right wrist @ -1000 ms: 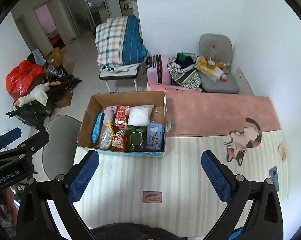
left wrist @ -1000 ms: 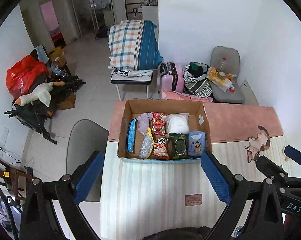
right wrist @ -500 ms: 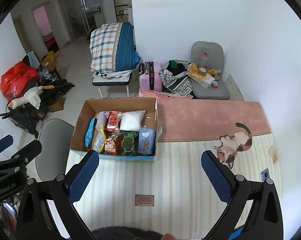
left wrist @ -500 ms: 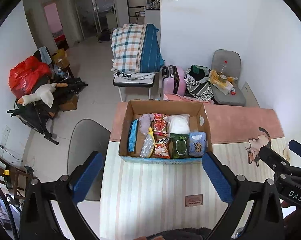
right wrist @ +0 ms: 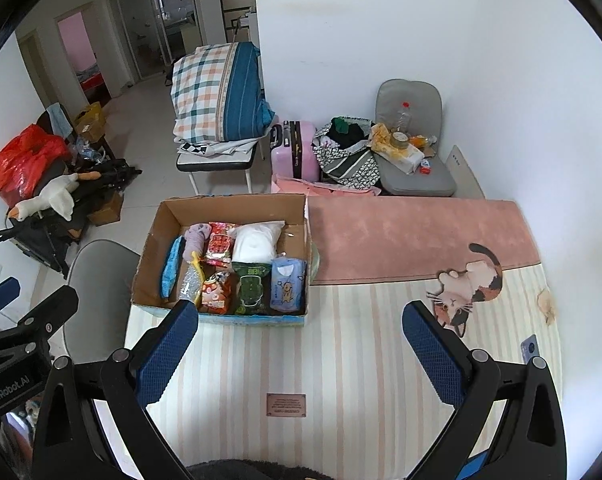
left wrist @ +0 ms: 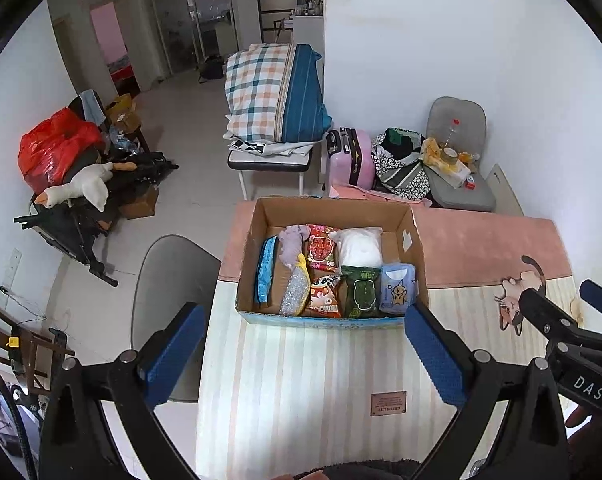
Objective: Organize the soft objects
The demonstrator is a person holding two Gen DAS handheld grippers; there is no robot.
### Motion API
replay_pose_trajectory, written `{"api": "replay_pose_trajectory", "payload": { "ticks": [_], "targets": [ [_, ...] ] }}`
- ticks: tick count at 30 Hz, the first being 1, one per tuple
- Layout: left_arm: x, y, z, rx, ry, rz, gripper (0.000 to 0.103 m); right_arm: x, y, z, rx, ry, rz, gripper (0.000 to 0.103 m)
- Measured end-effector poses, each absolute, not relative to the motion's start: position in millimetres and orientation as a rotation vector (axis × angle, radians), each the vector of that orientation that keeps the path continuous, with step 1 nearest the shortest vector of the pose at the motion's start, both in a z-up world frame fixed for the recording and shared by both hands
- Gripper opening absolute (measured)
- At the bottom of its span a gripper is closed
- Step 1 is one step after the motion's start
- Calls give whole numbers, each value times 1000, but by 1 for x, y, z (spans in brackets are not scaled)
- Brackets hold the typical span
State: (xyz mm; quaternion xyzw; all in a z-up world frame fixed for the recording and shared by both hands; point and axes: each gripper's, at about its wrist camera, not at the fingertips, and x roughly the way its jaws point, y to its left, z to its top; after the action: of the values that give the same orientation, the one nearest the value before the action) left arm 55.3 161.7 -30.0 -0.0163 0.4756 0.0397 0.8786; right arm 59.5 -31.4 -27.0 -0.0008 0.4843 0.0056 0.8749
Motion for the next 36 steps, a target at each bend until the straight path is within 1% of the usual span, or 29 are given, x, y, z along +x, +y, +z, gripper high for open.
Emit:
{"api": "replay_pose_trajectory", "payload": {
  "ticks": [36],
  "targets": [
    [55, 163, -35, -44, 1002, 62, 102, 49, -37, -23, -5, 998, 5, 103]
  ]
}}
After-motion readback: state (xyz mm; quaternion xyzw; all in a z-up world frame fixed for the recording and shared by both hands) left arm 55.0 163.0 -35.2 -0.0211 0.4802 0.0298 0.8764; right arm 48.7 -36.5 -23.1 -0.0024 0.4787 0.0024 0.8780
